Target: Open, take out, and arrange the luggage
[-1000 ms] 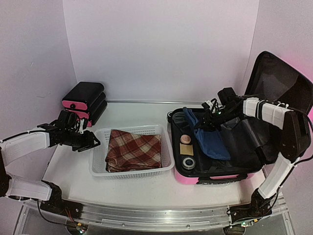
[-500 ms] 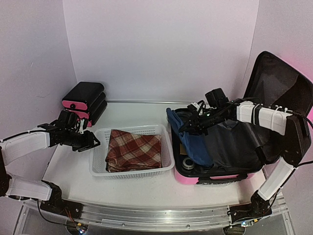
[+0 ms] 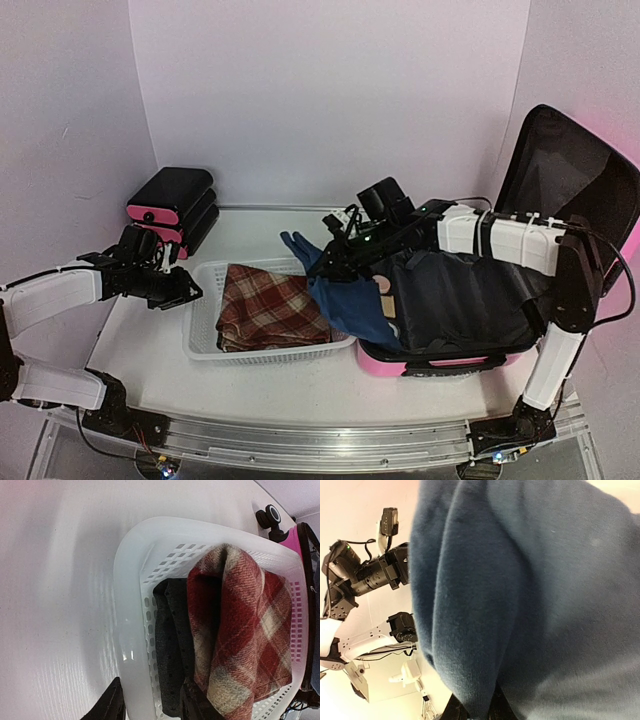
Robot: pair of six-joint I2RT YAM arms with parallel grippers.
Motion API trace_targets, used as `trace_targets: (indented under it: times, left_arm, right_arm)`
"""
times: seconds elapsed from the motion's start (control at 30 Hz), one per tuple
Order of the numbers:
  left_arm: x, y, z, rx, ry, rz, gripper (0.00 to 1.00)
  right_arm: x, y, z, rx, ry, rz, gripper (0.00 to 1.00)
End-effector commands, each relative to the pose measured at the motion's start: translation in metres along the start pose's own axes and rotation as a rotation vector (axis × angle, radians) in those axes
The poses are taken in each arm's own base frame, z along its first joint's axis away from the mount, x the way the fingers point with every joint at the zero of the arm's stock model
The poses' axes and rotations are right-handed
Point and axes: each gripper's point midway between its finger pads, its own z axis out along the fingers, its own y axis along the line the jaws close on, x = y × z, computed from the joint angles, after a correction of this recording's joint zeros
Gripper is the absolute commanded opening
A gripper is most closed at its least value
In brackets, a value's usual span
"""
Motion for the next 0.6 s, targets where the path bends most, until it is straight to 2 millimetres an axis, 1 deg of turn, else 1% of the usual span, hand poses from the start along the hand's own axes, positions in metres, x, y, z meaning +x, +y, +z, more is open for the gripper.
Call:
trace_targets:
  times: [0.0,0.13,0.17,0.27,0.37,0.4,0.57]
  left_arm:
    - [-0.012,-0.029,-0.006,0.113,-0.049,0.042,0.37]
    - [-0.012,-0.03,-0.008,0.119,-0.054,0.045,0.37]
    - [-0.012,-0.031,-0.009,0.121,-0.059,0.047,0.37]
    - [-0.013,-0.032,-0.011,0.126,-0.063,0.05,0.36]
    - [-0.013,-0.033,-0.011,0.13,-0.064,0.051,0.36]
    - [-0.013,-0.033,-0.012,0.131,-0.064,0.051,0.36]
    - [-0.012,-0.032,-0.012,0.13,-0.063,0.053,0.36]
  right_arm:
    - [-0.026,0.052,0.018,-0.093,-0.068,-0.106,0.0]
    - [-0.033,0.055,0.046,-0.083,-0.061,-0.107,0.0]
    - [-0.033,0.057,0.053,-0.085,-0.054,-0.108,0.0]
    - [-0.033,0.053,0.078,-0.077,-0.032,-0.095,0.0]
    - [-0.031,0.058,0.098,-0.073,-0.026,-0.111,0.0]
    - [-0.032,0.063,0.103,-0.08,-0.028,-0.12,0.0]
    - [-0.03,0.074,0.123,-0.091,-0.026,-0.141,0.0]
